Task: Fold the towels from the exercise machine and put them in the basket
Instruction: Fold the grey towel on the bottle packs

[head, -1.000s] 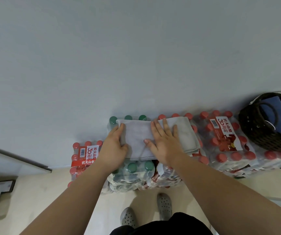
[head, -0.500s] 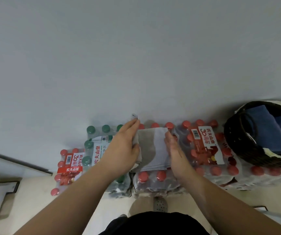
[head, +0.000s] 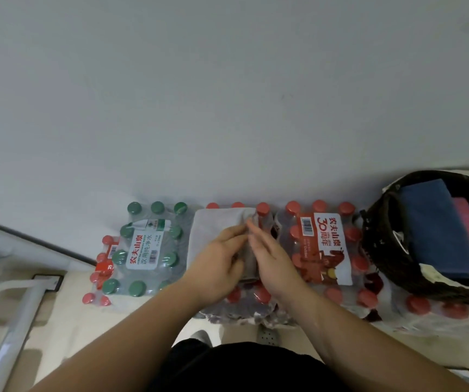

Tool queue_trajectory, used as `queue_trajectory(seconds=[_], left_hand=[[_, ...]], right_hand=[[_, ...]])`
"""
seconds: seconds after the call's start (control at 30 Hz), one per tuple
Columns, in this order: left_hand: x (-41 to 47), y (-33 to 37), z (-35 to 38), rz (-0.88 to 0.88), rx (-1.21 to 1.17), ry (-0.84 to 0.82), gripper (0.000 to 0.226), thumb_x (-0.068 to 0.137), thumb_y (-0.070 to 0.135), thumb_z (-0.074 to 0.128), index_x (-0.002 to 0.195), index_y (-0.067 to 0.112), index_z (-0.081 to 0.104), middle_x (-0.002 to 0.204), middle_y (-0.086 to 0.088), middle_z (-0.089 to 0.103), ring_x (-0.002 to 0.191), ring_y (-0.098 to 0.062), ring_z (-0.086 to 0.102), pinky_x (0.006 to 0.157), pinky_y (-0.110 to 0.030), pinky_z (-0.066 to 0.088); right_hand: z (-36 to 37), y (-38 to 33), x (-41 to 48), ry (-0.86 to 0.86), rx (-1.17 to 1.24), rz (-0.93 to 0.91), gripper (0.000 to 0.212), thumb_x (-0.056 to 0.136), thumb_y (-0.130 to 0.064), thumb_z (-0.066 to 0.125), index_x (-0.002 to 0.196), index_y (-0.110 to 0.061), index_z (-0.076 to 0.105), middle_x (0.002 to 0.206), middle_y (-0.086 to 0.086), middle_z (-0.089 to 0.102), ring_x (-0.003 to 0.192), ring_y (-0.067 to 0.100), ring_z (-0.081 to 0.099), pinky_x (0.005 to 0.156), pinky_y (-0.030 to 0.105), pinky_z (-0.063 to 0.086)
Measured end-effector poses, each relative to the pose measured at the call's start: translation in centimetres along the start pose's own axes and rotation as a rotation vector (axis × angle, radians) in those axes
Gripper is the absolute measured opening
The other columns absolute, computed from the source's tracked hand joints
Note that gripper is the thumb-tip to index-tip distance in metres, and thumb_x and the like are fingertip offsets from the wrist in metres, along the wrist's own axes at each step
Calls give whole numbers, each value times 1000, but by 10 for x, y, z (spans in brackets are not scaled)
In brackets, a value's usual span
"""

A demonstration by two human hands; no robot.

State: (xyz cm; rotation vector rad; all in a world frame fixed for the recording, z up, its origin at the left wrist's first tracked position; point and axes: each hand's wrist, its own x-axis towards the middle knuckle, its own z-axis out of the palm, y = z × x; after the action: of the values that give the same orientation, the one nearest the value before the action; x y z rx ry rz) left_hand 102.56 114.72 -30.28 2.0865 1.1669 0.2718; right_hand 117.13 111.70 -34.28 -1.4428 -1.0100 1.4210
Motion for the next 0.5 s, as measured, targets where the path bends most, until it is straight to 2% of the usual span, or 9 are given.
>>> queue_trajectory(seconds=[0.07,0.13,0.2,0.23,0.3,0.37,0.5], left_hand=[[-10,-5,-4,0,42,113,54,82,11,45,134,13,58,144,-2,50,126,-15,52,108,-22,40],[-16,-14,-8,-13,198,218,58,79,22,41,134,14,58,141,-6,53,121,-25,55,104,-36,47],[-15,-22,-12,-55,363,210,68,78,33,39,143,15,48,148,-9,47,128,-33,50,106,-47,43],[-11,-24,-12,-83,435,168,73,80,39,36,150,17,38,156,-8,37,138,-33,41,112,-50,37],[0,-27,-9,-117,548,82,78,89,55,26,158,21,14,166,-2,10,152,-28,11,122,-52,13],[15,-29,-2,-103,639,13,82,92,67,18,159,23,1,166,2,-4,153,-24,-10,121,-52,-5],[31,-36,15,-113,729,-99,88,91,74,10,157,21,-12,165,-1,-15,149,-26,-25,119,-57,-11]], right_hand=[[-2,-3,4,13,-156,-35,36,101,-38,53,136,-32,58,139,-14,51,131,3,45,116,34,35],[-5,-10,10,8,-275,-46,40,98,-32,60,137,-22,58,137,-12,50,128,3,45,109,22,34],[-8,-15,14,17,-376,-55,49,91,-21,68,139,-20,55,138,-11,47,129,3,42,103,15,29],[-10,-15,15,15,-425,-54,56,87,-16,69,141,-20,53,140,-9,45,131,6,41,103,15,28],[-12,-15,14,-11,-500,-48,67,82,-11,69,145,-19,48,145,-6,41,133,10,40,103,16,28],[-13,-16,13,-28,-514,-21,72,81,-13,70,148,-18,43,146,-6,36,132,9,38,104,17,30],[-18,-19,10,-72,-535,-14,82,80,-16,70,153,-24,34,143,-7,29,127,9,39,101,15,32]])
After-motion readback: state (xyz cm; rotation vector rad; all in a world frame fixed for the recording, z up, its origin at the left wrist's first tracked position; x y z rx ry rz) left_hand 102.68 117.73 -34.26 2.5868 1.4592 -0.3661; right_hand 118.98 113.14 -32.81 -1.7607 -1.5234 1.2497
